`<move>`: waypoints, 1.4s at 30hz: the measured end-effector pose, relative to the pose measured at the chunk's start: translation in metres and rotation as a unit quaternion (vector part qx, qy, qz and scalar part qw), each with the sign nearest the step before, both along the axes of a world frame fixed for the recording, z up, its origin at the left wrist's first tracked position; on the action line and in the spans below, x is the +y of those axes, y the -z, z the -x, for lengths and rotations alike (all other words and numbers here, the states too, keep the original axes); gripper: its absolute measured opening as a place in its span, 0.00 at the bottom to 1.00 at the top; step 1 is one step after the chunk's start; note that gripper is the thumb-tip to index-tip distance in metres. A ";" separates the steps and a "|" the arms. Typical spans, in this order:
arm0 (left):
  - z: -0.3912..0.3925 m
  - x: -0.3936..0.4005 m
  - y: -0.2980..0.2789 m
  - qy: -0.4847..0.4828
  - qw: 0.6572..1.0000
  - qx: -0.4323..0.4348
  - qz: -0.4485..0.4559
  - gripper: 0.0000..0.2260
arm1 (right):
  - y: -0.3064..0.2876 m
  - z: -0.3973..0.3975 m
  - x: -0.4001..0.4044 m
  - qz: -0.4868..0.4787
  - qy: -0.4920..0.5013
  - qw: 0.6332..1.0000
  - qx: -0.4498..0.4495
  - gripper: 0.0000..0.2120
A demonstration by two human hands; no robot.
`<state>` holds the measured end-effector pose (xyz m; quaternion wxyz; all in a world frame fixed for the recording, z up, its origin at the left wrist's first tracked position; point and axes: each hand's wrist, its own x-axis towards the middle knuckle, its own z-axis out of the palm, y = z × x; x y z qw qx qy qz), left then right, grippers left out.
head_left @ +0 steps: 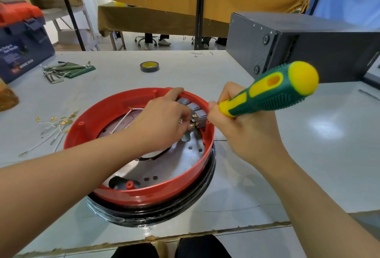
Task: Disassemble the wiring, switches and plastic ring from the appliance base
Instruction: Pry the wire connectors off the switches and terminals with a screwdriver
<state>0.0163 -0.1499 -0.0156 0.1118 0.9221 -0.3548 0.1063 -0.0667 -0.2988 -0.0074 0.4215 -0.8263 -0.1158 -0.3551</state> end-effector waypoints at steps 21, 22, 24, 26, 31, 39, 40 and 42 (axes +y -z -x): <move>0.001 0.000 0.001 0.000 1.000 -0.004 0.010 0.08 | -0.011 -0.002 -0.007 -0.048 -0.044 0.997 0.049 0.24; 0.001 0.000 0.001 -0.001 1.000 -0.003 0.009 0.07 | -0.011 -0.002 -0.007 -0.049 -0.040 0.997 0.048 0.24; 0.002 0.000 0.001 -0.002 1.000 -0.001 0.006 0.05 | -0.009 -0.003 -0.009 -0.056 -0.029 0.997 0.052 0.21; 0.001 0.000 0.002 -0.005 1.000 0.000 0.005 0.04 | -0.007 -0.005 -0.011 -0.081 -0.021 0.995 0.063 0.18; 0.001 0.001 0.002 -0.009 1.000 -0.003 -0.002 0.05 | 0.003 -0.012 -0.010 -0.166 0.004 0.983 0.081 0.18; 0.000 0.001 0.002 -0.004 1.000 -0.004 -0.004 0.04 | 0.002 -0.015 -0.007 -0.176 0.014 0.982 0.066 0.18; 0.000 0.001 0.002 -0.004 1.000 -0.004 -0.004 0.04 | 0.002 -0.013 -0.007 -0.179 0.017 0.981 0.066 0.18; 0.001 0.001 0.001 -0.004 1.000 -0.004 -0.005 0.04 | 0.003 -0.012 -0.007 -0.184 0.032 0.981 0.060 0.19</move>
